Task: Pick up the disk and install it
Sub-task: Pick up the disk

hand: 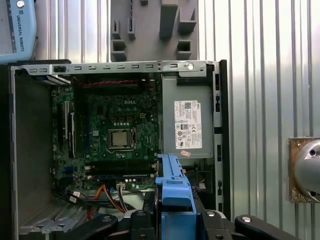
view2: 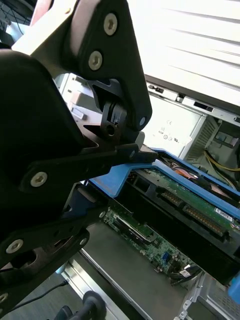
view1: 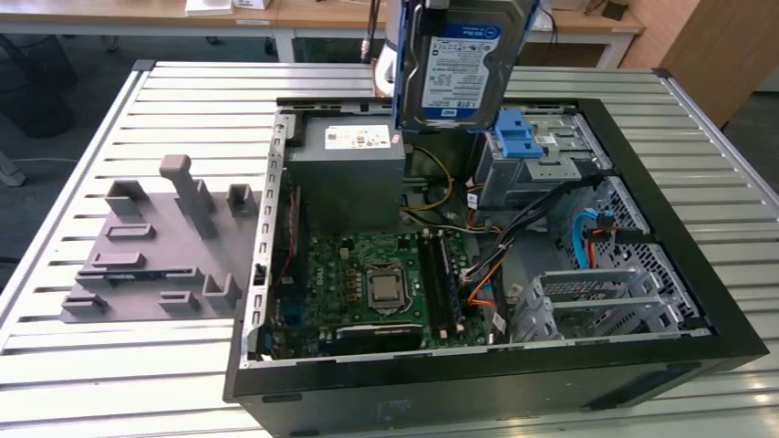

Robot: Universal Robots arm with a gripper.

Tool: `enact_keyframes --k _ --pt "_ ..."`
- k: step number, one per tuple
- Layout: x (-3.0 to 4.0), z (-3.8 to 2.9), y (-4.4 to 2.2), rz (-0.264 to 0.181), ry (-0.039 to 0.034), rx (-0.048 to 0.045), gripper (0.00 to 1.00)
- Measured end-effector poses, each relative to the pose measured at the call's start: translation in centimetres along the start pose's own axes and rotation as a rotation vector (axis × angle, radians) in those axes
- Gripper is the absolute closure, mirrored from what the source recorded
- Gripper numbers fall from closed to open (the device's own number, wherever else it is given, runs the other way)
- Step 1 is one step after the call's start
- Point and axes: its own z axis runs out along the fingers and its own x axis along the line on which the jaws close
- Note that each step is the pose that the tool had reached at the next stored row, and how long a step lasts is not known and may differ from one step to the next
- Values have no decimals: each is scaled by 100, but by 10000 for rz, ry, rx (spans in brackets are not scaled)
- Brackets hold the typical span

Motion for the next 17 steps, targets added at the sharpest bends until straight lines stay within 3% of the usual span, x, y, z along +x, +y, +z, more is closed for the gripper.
enact_keyframes --k 4,17 --pt "31 0 -7 7 0 1 64" --pt "33 0 -7 7 1 0 64"
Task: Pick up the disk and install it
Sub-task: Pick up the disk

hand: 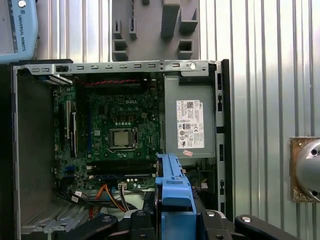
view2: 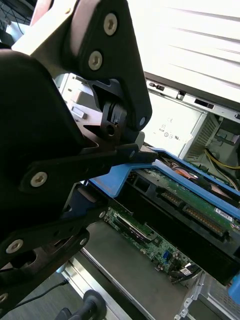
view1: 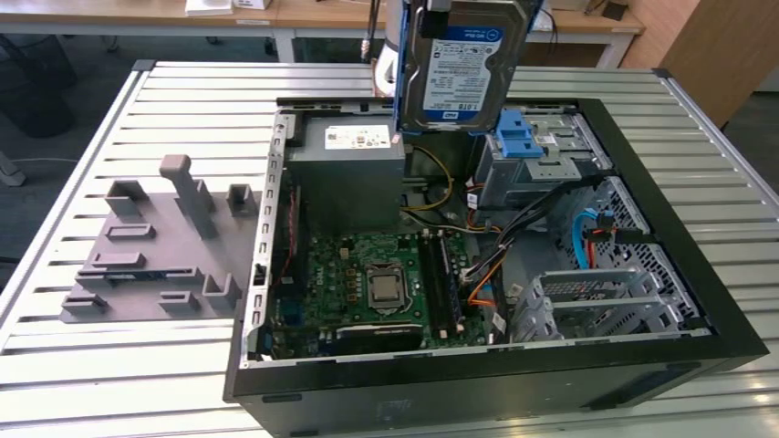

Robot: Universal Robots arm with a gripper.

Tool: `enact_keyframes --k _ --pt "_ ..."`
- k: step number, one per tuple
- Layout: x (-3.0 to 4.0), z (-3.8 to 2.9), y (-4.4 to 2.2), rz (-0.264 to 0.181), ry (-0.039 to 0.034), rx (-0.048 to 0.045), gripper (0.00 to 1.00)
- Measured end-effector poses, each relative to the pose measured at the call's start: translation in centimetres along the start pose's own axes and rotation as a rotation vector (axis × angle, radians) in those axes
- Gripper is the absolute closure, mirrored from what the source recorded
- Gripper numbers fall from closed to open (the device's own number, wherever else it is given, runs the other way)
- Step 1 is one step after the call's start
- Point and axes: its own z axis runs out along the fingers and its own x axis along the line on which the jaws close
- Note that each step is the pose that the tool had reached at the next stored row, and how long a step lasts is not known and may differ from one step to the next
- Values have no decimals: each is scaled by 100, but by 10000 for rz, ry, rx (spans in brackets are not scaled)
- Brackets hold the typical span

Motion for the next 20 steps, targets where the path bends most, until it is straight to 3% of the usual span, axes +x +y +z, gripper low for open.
enact_keyframes --k 13,20 --pt "166 22 -3 -1 -1 12 64" --pt "296 42 -7 -1 -4 12 64"
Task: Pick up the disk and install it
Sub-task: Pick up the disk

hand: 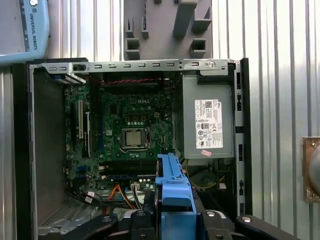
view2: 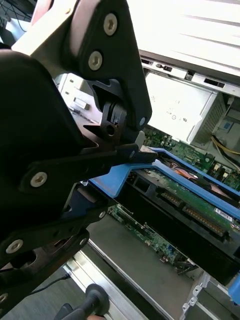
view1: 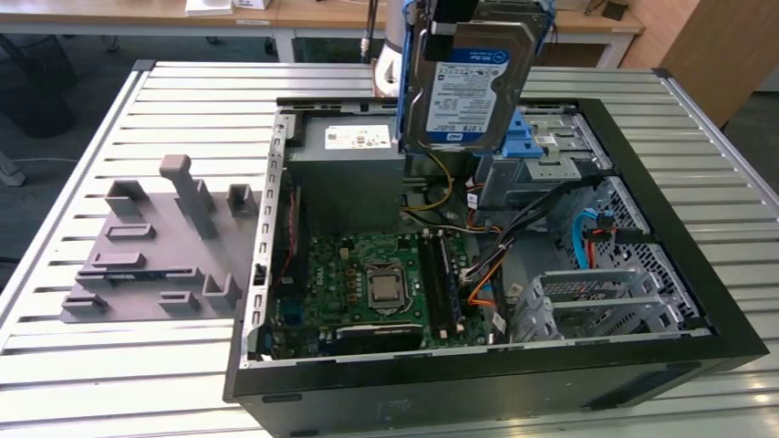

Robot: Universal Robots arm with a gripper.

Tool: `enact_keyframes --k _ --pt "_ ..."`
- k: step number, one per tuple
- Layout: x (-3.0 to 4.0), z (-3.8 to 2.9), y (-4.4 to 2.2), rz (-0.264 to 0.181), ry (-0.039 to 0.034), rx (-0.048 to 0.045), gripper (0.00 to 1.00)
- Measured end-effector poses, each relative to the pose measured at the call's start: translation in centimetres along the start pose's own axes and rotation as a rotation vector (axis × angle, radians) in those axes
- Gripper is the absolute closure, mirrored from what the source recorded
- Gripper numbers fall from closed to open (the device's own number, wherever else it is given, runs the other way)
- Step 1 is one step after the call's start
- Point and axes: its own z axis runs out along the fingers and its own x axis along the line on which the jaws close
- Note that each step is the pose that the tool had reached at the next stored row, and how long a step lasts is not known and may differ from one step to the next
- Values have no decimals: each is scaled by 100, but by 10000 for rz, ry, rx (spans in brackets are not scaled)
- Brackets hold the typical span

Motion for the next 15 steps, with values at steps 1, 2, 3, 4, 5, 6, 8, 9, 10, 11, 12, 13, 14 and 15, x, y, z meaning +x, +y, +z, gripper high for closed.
enact_keyframes --k 1,2,3,4,5,6,8,9,10,11,12,13,14,15 --pt "17 2 1 0 0 0 64" --pt "31 3 2 1 1 -1 64" --pt "45 4 2 0 1 -1 64" --pt "61 6 4 0 0 0 64" --pt "77 7 6 0 -2 0 64" --pt "93 9 9 -10 -6 0 64" --pt "113 14 17 -74 -6 -2 64" --pt "125 16 19 -111 -5 -3 64" --pt "142 19 21 -133 -6 -3 64" --pt "167 21 23 -141 -3 -5 64" --pt "195 24 23 -142 -4 -5 64" --pt "218 29 23 -142 -6 -4 64" --pt "238 32 22 -142 -5 -4 64" --pt "255 35 22 -142 -5 -4 64"
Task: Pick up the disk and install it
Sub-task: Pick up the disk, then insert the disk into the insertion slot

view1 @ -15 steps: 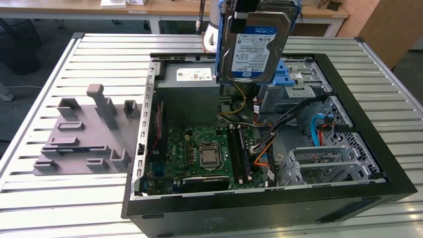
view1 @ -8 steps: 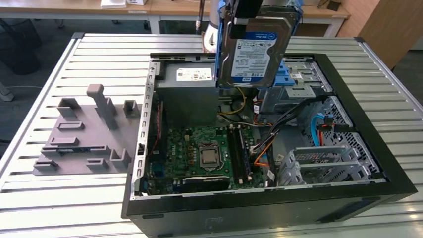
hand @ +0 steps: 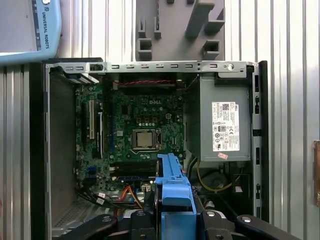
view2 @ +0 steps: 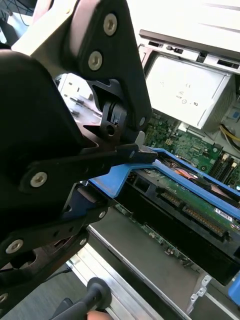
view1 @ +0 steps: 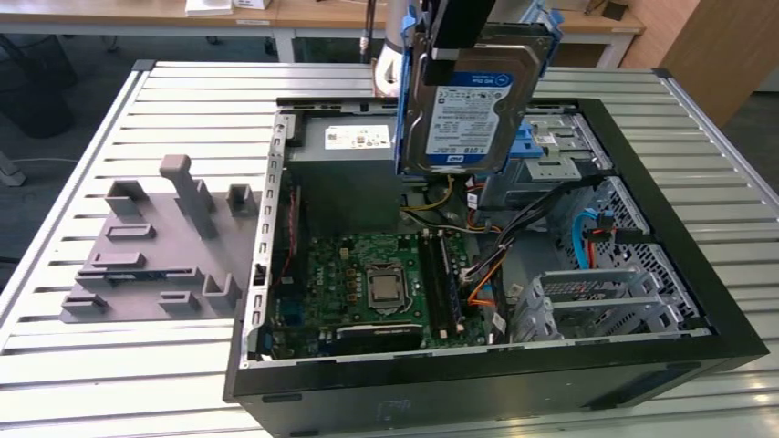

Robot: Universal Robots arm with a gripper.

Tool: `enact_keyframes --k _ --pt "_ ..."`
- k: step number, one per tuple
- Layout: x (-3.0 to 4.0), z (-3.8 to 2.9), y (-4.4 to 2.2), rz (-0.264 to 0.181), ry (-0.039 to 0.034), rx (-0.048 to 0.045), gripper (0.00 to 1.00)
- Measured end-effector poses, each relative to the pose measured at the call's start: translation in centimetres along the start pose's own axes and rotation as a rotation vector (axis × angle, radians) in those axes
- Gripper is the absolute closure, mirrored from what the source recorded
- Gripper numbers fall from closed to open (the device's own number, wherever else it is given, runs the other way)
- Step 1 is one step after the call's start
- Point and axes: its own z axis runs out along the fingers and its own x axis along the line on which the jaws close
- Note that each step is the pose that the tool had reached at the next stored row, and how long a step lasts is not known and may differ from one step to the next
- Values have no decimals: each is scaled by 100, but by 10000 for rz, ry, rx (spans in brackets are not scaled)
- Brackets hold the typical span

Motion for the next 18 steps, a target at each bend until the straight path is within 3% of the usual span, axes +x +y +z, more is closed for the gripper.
enact_keyframes --k 4,18 --pt "38 9 0 1 -1 1 64" --pt "62 24 -2 0 1 27 64"
